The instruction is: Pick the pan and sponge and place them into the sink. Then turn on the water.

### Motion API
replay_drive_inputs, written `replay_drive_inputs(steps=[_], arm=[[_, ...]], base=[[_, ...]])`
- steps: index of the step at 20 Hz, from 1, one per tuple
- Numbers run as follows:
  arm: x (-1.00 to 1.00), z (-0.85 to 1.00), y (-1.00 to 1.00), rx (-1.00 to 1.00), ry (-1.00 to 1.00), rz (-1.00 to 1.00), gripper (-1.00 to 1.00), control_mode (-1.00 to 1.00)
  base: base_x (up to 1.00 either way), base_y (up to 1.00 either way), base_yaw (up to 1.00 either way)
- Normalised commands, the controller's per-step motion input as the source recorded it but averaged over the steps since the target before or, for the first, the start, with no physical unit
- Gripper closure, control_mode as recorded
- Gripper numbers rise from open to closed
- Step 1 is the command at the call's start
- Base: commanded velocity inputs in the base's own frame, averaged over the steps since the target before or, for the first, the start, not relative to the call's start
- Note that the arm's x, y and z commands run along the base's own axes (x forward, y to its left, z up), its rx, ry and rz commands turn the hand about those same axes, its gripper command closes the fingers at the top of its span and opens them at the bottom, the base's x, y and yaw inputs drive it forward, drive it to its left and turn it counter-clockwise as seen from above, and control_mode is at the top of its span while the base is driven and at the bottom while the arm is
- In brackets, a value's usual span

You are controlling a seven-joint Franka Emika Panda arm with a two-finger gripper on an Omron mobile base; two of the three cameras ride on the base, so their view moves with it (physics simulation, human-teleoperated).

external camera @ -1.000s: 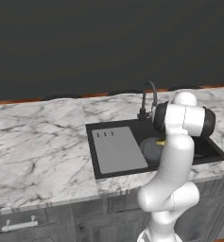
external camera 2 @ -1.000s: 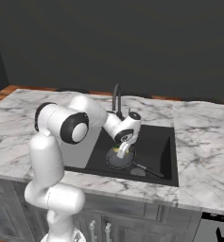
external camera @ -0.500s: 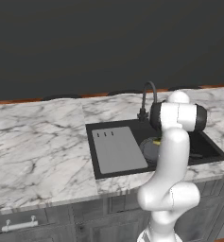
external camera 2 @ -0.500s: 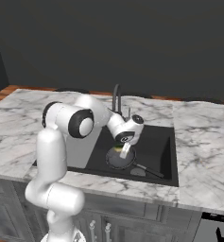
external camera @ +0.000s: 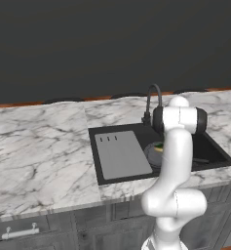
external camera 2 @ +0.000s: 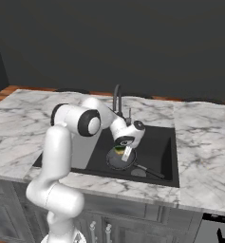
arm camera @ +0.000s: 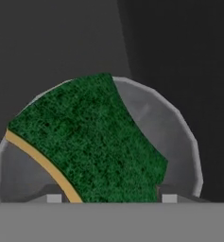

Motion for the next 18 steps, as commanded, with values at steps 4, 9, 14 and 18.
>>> replay_drive_inputs(steps=[4, 9, 14, 18], arm=[[0.31, -0.2, 0.06, 0.0, -0.09, 0.01, 1.0, -1.0], [0.27, -0.2, 0.05, 0.0, -0.08, 0.0, -1.0, -1.0], [0.17, -0.12, 0.01, 0.0, -0.06, 0.0, -1.0, -1.0], [0.0, 0.0, 0.0, 0.0, -0.05, 0.0, -1.0, -1.0]], base=[[0.0, 0.0, 0.0], [0.0, 0.0, 0.0], [0.0, 0.0, 0.0], [0.0, 0.0, 0.0]])
